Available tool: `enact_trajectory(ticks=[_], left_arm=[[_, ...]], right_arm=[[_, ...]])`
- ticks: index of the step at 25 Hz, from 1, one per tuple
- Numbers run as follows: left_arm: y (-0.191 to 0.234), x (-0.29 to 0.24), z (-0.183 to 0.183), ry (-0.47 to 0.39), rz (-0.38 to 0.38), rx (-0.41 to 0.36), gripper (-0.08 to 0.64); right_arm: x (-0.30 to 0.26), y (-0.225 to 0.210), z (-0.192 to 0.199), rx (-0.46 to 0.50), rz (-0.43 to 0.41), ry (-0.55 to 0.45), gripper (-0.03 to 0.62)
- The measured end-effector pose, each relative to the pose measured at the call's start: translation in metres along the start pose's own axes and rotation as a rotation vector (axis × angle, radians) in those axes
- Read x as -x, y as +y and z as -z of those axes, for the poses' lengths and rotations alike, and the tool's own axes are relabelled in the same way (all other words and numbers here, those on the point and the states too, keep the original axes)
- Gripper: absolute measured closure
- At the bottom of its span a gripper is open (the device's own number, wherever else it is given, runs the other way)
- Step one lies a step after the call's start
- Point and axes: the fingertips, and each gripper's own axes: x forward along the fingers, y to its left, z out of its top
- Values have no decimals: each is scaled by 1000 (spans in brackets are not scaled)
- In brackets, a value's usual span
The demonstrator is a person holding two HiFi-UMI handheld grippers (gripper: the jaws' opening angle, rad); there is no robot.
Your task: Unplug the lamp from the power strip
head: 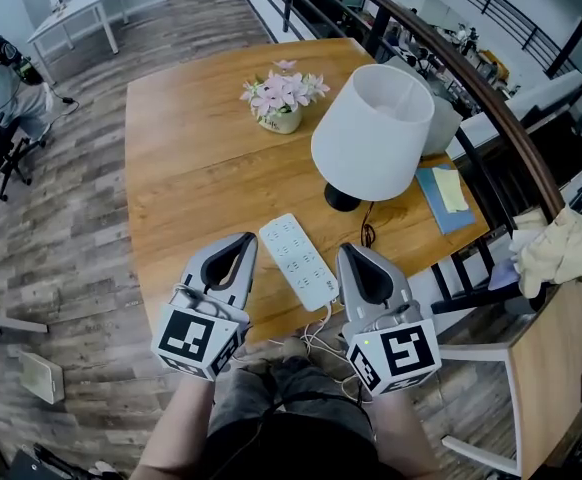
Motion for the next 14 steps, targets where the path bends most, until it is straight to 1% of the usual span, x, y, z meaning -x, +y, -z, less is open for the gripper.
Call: enact_trajectory(ticks=[14], left_arm=[[0,-4,-29,-49,27,7,565]], right_arm=[[0,3,-25,22,-3,-35,583]])
